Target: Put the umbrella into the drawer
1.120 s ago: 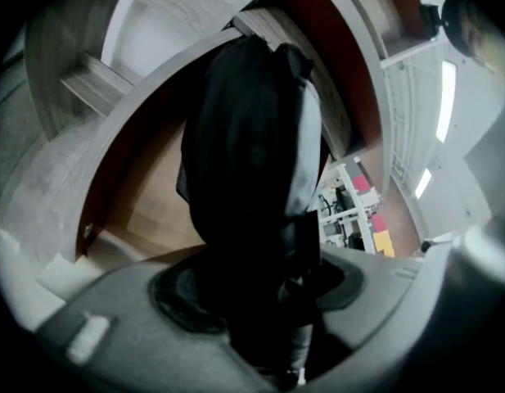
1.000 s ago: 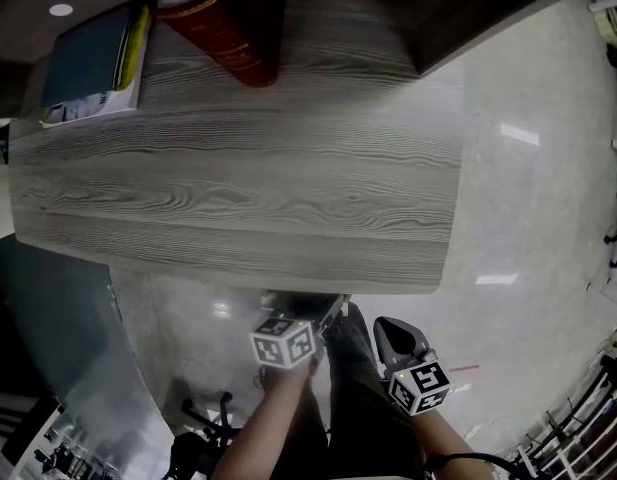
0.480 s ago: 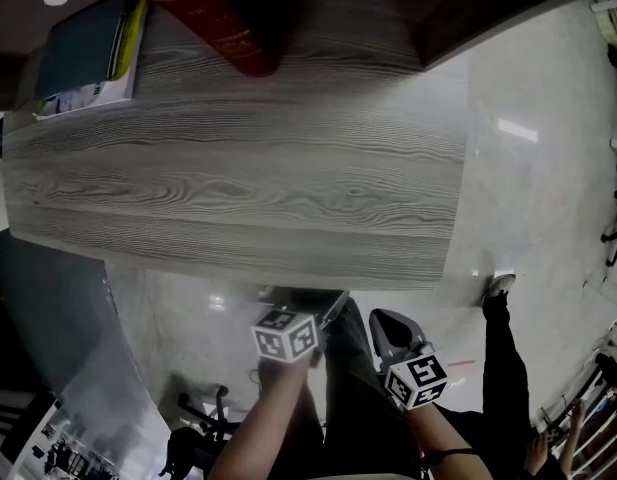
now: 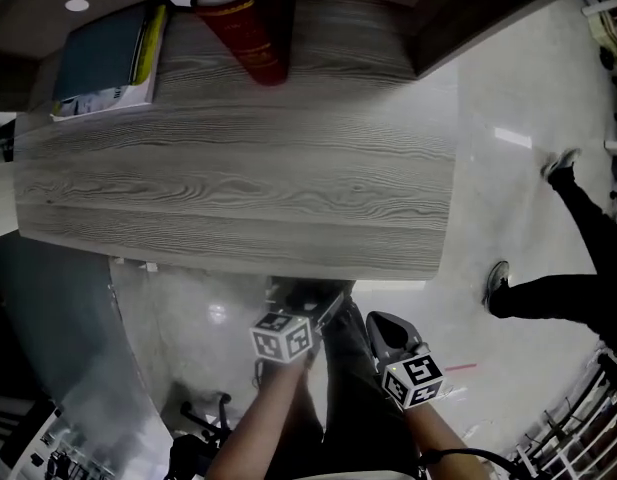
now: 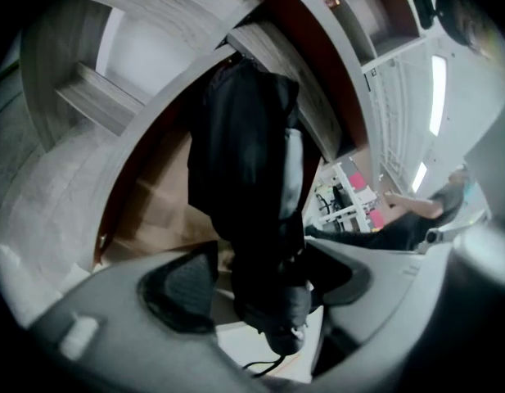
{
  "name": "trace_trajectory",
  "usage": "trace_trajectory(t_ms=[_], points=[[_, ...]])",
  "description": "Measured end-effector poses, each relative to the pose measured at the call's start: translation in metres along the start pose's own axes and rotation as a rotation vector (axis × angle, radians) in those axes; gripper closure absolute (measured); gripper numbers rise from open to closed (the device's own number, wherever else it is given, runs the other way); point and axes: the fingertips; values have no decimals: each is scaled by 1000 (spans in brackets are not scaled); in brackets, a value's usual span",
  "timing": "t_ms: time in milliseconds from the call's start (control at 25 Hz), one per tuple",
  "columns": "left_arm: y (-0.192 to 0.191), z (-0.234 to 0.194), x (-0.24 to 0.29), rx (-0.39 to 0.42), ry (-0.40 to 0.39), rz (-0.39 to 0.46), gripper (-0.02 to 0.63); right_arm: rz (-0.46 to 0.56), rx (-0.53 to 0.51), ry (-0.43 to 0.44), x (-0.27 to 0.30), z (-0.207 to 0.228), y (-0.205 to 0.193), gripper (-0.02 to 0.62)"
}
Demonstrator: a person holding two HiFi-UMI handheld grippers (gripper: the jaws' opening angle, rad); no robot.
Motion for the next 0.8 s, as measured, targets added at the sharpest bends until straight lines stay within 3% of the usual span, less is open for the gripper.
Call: trace_trajectory(t_ms=[400, 800], points=[[19, 22, -59, 96, -18, 43, 306, 69, 8, -23, -28, -45, 17, 591], [59, 92, -184, 212, -40, 141, 399, 139, 10, -6, -86, -132, 58, 591]])
Point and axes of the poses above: the fingertips, and each gripper's own axes: x forward along the fingers, z to its right, y out of its top, and after that the axes turned 2 degrees about z, right-handed
